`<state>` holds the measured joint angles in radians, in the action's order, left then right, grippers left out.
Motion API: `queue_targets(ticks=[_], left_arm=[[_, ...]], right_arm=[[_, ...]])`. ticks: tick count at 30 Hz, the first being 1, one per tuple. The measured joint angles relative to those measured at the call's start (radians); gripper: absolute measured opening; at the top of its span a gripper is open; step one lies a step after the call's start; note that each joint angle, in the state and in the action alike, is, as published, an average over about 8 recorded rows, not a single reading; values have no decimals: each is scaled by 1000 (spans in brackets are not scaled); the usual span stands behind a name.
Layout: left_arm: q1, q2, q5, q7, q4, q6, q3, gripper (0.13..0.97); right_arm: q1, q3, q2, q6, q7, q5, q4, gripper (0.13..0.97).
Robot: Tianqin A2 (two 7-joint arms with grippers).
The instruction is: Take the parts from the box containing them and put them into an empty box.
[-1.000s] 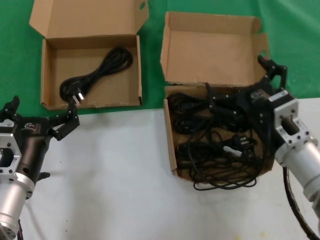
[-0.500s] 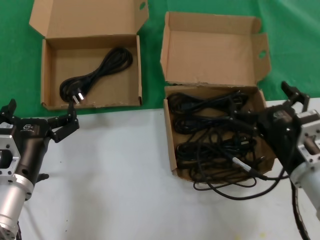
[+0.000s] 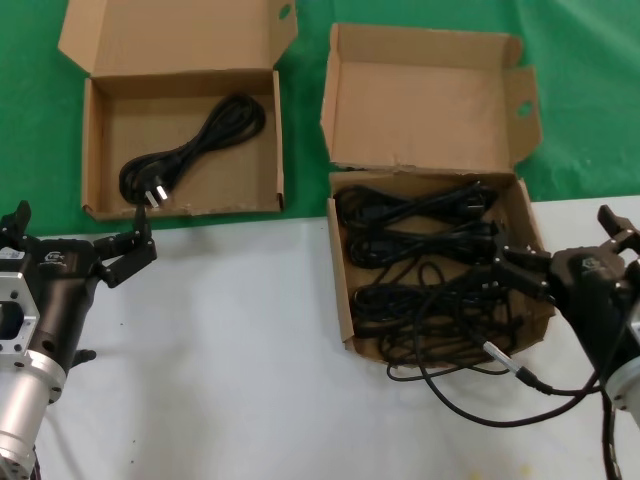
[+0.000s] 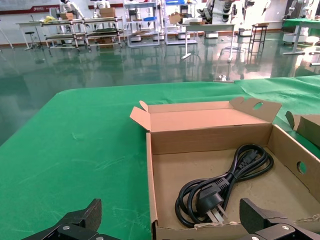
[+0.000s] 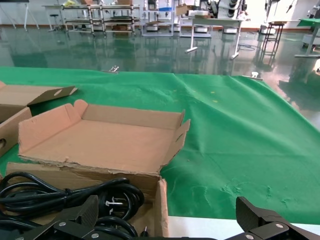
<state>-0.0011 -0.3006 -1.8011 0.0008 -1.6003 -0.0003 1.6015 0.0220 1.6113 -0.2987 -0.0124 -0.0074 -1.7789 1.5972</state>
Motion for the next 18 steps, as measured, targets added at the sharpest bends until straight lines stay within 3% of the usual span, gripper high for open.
queue_targets(ticks=[18], left_arm=[[0,0,0,0,0,0,0,966]], right_arm=[[-2,-1,0,1,1,-2,0,966]])
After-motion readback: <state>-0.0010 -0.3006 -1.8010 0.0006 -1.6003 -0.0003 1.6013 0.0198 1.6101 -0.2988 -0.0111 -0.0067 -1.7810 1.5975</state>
